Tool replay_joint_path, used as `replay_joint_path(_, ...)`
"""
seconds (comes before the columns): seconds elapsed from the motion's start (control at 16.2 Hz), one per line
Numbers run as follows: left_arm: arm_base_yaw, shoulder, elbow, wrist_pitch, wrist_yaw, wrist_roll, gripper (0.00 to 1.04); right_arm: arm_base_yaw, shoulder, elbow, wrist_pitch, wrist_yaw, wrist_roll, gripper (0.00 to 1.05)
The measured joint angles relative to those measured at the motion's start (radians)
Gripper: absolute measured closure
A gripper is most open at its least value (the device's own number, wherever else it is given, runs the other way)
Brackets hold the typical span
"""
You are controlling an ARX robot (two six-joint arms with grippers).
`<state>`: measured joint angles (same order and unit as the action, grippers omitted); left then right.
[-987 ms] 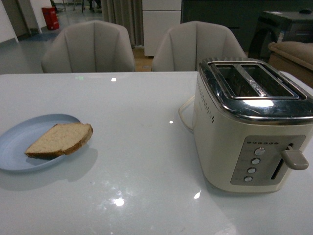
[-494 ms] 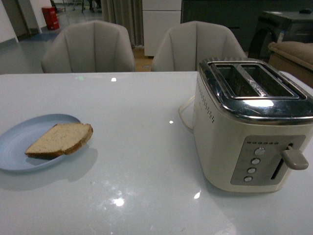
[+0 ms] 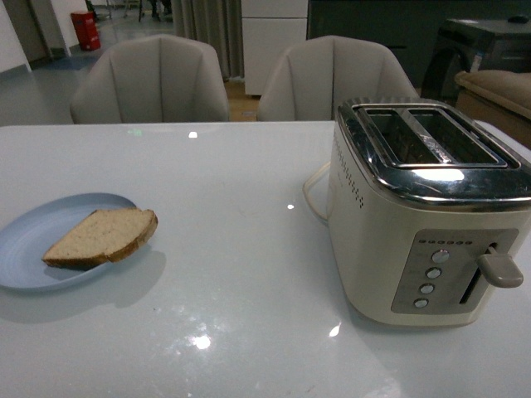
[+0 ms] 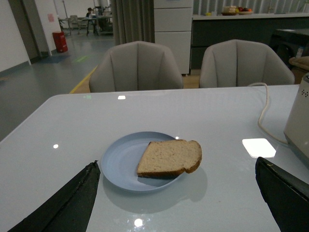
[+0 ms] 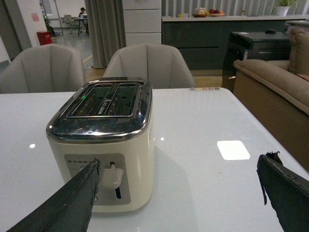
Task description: Left arm holds plate, right arm toasts bread
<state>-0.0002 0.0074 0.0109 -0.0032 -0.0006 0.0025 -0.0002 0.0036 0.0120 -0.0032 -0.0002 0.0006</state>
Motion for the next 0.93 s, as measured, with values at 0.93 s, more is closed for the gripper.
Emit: replay_joint_path(0.93,-0.079,0.277,0.154,-0.242,-0.132,-0.131,0.07,0.0,0.0,0.0,0.0,0.0,0.0,0.06)
